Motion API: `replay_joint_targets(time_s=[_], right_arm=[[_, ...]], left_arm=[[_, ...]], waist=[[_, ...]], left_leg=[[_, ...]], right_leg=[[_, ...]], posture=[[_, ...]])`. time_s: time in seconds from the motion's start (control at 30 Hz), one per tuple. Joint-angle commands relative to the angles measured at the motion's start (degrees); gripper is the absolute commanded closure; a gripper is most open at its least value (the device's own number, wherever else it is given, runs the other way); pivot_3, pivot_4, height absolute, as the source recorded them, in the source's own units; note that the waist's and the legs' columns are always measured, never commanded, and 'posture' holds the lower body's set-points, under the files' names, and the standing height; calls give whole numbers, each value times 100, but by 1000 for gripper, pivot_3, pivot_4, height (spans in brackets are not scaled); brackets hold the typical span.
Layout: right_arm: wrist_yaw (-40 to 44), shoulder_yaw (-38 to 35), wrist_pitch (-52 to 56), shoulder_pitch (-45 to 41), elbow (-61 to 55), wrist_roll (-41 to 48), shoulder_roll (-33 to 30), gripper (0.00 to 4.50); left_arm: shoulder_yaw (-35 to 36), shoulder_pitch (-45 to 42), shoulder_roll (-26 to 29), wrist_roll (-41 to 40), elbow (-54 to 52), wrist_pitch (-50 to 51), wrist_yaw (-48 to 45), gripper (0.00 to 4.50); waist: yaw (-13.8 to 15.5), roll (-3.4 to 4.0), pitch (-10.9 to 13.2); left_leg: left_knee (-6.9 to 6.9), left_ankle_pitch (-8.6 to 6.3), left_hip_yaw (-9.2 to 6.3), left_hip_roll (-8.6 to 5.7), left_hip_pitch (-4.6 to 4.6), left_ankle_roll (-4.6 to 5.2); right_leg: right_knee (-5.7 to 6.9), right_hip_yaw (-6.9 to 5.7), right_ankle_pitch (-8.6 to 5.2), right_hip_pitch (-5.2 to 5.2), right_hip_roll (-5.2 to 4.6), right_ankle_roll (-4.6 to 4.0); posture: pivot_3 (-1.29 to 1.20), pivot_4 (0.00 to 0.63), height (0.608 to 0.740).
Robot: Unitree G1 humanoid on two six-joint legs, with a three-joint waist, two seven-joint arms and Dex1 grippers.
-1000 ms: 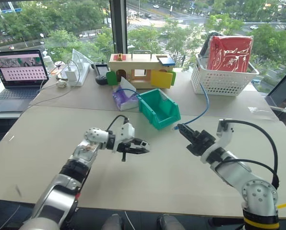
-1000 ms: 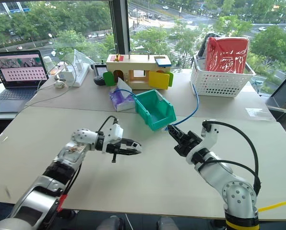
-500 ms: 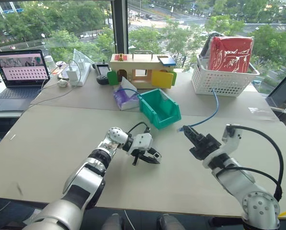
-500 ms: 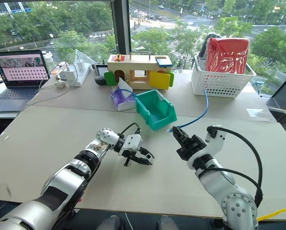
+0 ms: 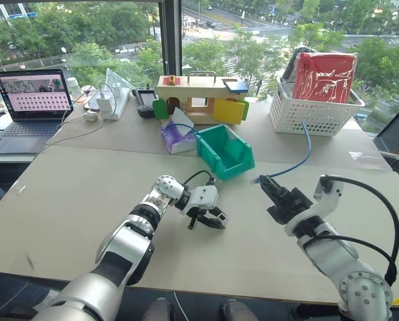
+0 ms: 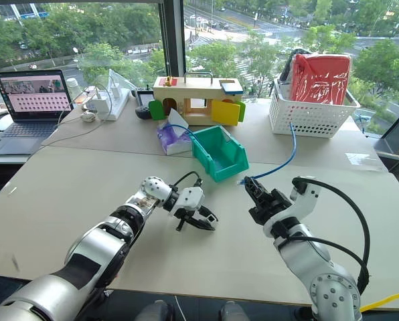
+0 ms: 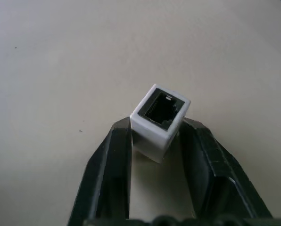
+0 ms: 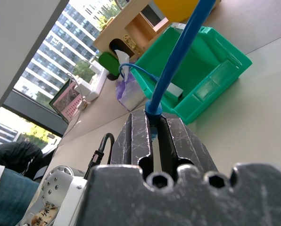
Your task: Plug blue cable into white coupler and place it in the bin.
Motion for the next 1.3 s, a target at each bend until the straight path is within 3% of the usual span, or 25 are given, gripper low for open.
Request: replay_joint_targets(time_s=[0.03,0.17,0.37,0.5,0.6,0.8,0.9,1.07,1.3], right_arm=[[-15,-61,-163,-32,-244,36,5,4500],[-27,-29,-151,-44,-240,55,12,4500],[-9,22,-121,-118,-187,89,8,4500],[-35,92,-119,-73,-223,104,56,4500],[-53,154,-108,-2,-271,111,109,4500],[-54,245,-109,60,-245,195,137,4500],[-42,288,-100,56,-229,211,139,4500],[-50,322,-91,73,-219,251,128,4500],[-128,330,-47,115,-262,393,4,4500]], left_arm=[[109,-152,-44,55,38,108,-19,1377],[215,-80,58,38,5,186,-51,33],[530,123,377,-136,-173,463,62,33],[836,501,743,-368,-800,1216,194,33],[1072,1188,1057,-861,-2128,2402,-18,33],[1377,3142,1841,-1768,-5578,5101,460,33],[1432,3889,2001,-2011,-6869,6011,1033,33],[1430,4737,1514,-1875,-8806,7233,2971,33],[462,4903,1290,-890,-9220,6983,4462,33]], waist=[[-4,0,0],[-24,0,0],[-45,0,0],[-53,1,-1],[-82,4,-2],[-205,8,-4],[-185,8,-4],[-153,9,-5],[-164,10,-6]], left_leg=[[0,0,0,0,0,0],[0,0,-3,1,0,0],[0,0,-6,2,1,0],[0,0,-8,4,2,0],[0,0,-10,5,2,0],[-1,0,-37,16,9,0],[0,1,-46,12,25,-1],[0,4,-36,12,59,1],[0,6,-10,6,75,2]], right_leg=[[0,0,0,0,0,0],[3,0,0,-1,3,0],[9,-1,0,-2,5,-1],[10,-1,0,-2,5,-1],[13,-2,0,-2,5,-1],[24,-3,-1,-2,5,-5],[54,2,-5,-1,0,-9],[66,11,-12,18,-2,-14],[76,21,-13,21,5,-16]], posture=[[0,150,737],[0,150,737],[0,150,737],[0,150,737],[0,150,737],[0,150,737],[0,150,737],[0,150,737],[0,150,737]])
